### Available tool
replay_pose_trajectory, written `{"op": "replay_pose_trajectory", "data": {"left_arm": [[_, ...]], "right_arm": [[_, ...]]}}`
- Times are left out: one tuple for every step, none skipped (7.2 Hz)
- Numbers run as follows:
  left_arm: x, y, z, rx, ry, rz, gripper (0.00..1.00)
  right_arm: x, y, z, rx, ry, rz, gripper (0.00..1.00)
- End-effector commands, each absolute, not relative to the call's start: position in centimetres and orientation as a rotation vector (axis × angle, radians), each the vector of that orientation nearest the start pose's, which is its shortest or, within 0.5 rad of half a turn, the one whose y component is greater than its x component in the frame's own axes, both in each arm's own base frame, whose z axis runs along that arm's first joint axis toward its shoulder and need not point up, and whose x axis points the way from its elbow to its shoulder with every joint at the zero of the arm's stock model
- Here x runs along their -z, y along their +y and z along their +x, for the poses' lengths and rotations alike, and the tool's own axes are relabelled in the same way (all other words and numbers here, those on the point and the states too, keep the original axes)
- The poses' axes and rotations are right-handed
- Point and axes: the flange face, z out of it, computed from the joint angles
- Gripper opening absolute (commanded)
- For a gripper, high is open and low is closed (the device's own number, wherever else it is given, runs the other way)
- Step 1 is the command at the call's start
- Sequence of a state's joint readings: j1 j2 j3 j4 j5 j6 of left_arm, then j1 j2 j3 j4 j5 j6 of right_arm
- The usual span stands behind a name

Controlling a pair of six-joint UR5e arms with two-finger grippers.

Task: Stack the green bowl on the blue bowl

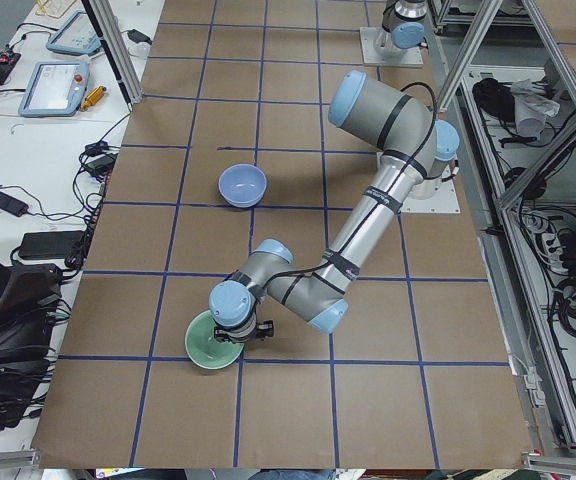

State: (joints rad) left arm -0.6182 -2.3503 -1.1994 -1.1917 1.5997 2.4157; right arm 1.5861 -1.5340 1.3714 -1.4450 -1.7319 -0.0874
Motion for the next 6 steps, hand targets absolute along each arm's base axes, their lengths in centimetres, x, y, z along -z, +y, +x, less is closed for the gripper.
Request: {"op": "replay_pose_trajectory", "data": {"left_arm": [[-20.75,-54.41,53.98,-0.039,2.354,2.124,0.44],[-20.76,-54.45,54.01,-0.037,2.348,2.122,0.18],[-21.00,-54.53,53.92,-0.038,2.325,2.140,0.00],[-20.99,-54.52,53.91,-0.038,2.324,2.143,0.00],[-20.99,-54.52,53.91,-0.038,2.323,2.145,0.00],[-20.99,-54.52,53.91,-0.037,2.306,2.162,0.00]], "right_arm": [[-55.61,-50.41,12.51,0.051,3.299,-0.165,1.00],[-55.61,-50.41,12.51,0.051,3.299,-0.165,1.00],[-55.61,-50.41,12.51,0.051,3.299,-0.165,1.00],[-55.61,-50.41,12.51,0.051,3.299,-0.165,1.00],[-55.61,-50.41,12.51,0.051,3.299,-0.165,1.00],[-55.61,-50.41,12.51,0.051,3.299,-0.165,1.00]]}}
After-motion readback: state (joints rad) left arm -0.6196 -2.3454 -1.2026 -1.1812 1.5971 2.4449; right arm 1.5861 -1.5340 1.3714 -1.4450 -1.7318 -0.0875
